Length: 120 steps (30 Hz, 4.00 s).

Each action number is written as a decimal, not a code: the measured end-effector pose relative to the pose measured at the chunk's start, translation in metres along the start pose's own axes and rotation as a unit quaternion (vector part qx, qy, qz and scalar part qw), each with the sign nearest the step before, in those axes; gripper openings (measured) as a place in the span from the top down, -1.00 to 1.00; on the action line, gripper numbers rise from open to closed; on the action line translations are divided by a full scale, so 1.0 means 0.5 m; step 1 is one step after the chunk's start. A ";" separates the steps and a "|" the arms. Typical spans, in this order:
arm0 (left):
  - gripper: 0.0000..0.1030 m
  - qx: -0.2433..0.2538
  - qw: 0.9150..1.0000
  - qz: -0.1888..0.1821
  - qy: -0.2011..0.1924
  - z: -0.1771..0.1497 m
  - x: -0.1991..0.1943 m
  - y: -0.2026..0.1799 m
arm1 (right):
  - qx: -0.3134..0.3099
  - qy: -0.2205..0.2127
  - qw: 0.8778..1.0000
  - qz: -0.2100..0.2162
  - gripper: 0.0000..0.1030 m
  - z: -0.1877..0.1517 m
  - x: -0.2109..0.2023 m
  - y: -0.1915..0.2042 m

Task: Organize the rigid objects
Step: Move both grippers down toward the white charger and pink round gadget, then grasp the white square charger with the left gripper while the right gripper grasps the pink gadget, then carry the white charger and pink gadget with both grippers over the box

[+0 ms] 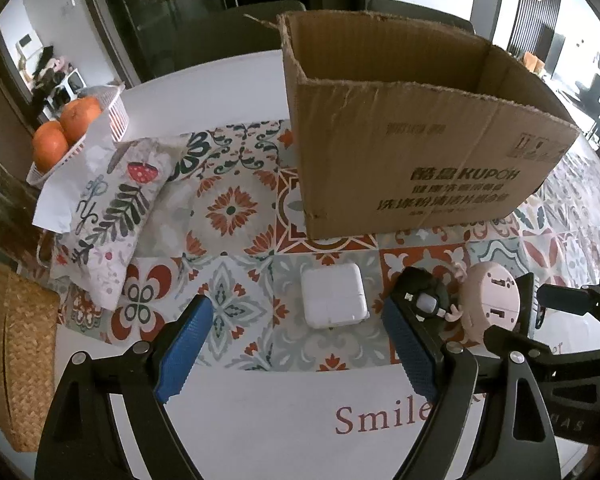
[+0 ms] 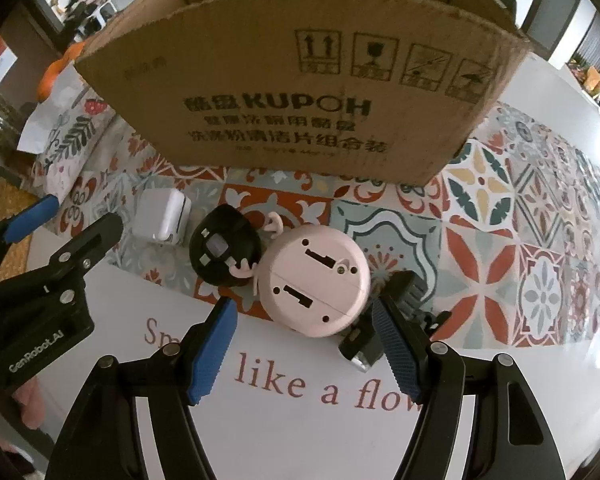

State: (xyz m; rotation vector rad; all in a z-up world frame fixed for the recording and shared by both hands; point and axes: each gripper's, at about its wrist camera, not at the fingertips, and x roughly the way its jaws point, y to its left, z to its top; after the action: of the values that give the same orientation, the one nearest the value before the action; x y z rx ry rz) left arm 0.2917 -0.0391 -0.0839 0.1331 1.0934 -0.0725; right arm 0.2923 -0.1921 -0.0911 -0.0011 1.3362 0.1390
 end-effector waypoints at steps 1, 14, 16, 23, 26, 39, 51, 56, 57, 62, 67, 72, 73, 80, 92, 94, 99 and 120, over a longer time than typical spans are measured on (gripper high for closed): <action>-0.69 0.001 1.000 0.002 0.002 0.001 0.004 -0.001 | -0.002 0.002 1.000 0.001 -0.37 0.000 0.003 0.002; -0.66 -0.009 1.000 -0.010 0.028 0.015 0.061 -0.009 | -0.004 0.019 1.000 0.010 -0.43 0.008 0.048 0.012; -0.63 -0.012 0.999 -0.016 0.034 0.016 0.072 -0.013 | -0.003 0.019 1.000 0.008 -0.44 0.011 0.054 0.013; -0.48 -0.020 0.998 -0.022 0.047 0.022 0.106 -0.017 | 0.002 0.019 1.000 0.001 -0.45 0.024 0.073 0.011; -0.38 -0.027 0.998 -0.025 0.050 0.026 0.122 -0.014 | 0.002 0.018 1.000 0.004 -0.46 0.032 0.079 0.012; 0.06 -0.044 0.995 -0.046 0.071 0.040 0.185 -0.005 | 0.007 0.019 1.000 0.011 -0.52 0.065 0.112 0.010; 0.13 -0.028 0.997 -0.040 0.063 0.012 0.189 0.003 | 0.014 0.003 1.000 0.005 -0.47 0.051 0.130 0.013; 0.13 -0.024 0.997 -0.041 0.056 -0.010 0.156 -0.002 | 0.014 -0.011 1.000 0.004 -0.47 0.037 0.109 -0.006; 0.13 -0.023 0.997 -0.042 0.053 -0.011 0.147 0.000 | 0.014 -0.014 1.000 0.003 -0.47 0.036 0.105 -0.005; 0.13 -0.018 0.998 -0.051 0.038 -0.029 0.105 0.002 | 0.011 -0.034 0.999 0.000 -0.47 0.025 0.073 -0.008; 0.13 -0.005 0.999 -0.050 0.018 -0.019 0.055 -0.008 | 0.012 -0.050 0.999 0.003 -0.47 0.014 0.038 -0.014; 0.13 0.005 0.999 -0.051 -0.007 -0.007 0.003 -0.020 | 0.011 -0.075 0.997 0.003 -0.47 -0.001 -0.024 -0.009; 0.13 0.007 0.999 -0.051 -0.013 -0.005 -0.008 -0.022 | 0.011 -0.081 0.997 0.003 -0.47 -0.004 -0.036 -0.010; 0.13 0.016 0.997 -0.048 -0.058 0.014 -0.076 -0.027 | 0.016 -0.123 0.992 0.009 -0.47 -0.011 -0.099 -0.006; 0.13 0.046 0.989 -0.044 -0.132 0.040 -0.186 -0.042 | 0.020 -0.189 0.982 0.023 -0.47 -0.015 -0.187 0.005; 0.13 0.047 0.988 -0.050 -0.139 0.045 -0.197 -0.043 | 0.021 -0.198 0.980 0.025 -0.47 -0.016 -0.200 0.008; 0.13 0.049 0.986 -0.058 -0.151 0.065 -0.216 -0.041 | 0.021 -0.222 0.974 0.028 -0.47 -0.010 -0.239 0.011; 0.13 0.061 0.980 -0.060 -0.179 0.173 -0.257 -0.040 | 0.031 -0.258 0.965 0.038 -0.47 0.078 -0.310 -0.008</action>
State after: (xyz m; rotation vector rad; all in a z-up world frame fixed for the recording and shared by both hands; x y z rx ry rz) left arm 0.3063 -0.0721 0.0681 0.1569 0.7356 -0.2629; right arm 0.2957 -0.2086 0.0680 0.1309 0.8181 0.1501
